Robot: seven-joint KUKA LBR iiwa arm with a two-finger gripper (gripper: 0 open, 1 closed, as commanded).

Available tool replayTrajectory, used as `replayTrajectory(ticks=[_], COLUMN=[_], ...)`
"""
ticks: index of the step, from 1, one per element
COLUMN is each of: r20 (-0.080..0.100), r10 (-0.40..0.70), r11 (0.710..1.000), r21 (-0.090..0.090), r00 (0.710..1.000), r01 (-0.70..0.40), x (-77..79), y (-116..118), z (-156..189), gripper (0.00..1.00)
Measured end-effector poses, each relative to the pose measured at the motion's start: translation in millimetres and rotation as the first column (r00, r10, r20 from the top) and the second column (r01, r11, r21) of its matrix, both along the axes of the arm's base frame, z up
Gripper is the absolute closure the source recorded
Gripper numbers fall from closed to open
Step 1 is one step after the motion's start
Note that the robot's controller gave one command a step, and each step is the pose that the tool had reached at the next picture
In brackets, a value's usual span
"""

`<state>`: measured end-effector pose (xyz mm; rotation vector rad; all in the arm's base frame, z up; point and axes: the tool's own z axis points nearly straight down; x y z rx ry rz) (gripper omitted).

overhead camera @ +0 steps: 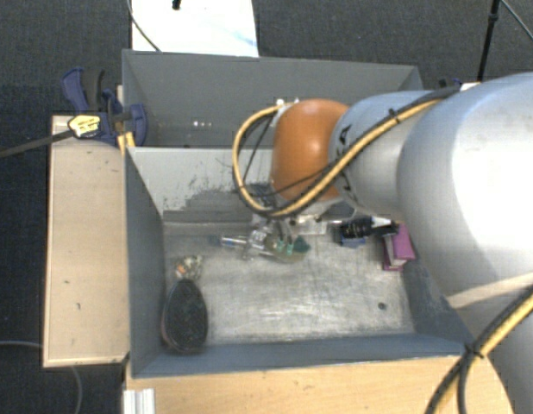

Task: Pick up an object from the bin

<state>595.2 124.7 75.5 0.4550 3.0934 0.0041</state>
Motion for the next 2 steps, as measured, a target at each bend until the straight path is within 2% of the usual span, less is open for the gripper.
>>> replayTrajectory(ticks=[1, 2], r20=[-0.008, -0.007], r10=[-0.001, 0.001], r11=[1.0, 1.0], r21=[0.001, 0.001], r00=[1.0, 1.0], r01=[0.001, -0.001], x=[1.7, 3.8], y=[0, 0], z=[42, 94], gripper=[1.0, 1.0])
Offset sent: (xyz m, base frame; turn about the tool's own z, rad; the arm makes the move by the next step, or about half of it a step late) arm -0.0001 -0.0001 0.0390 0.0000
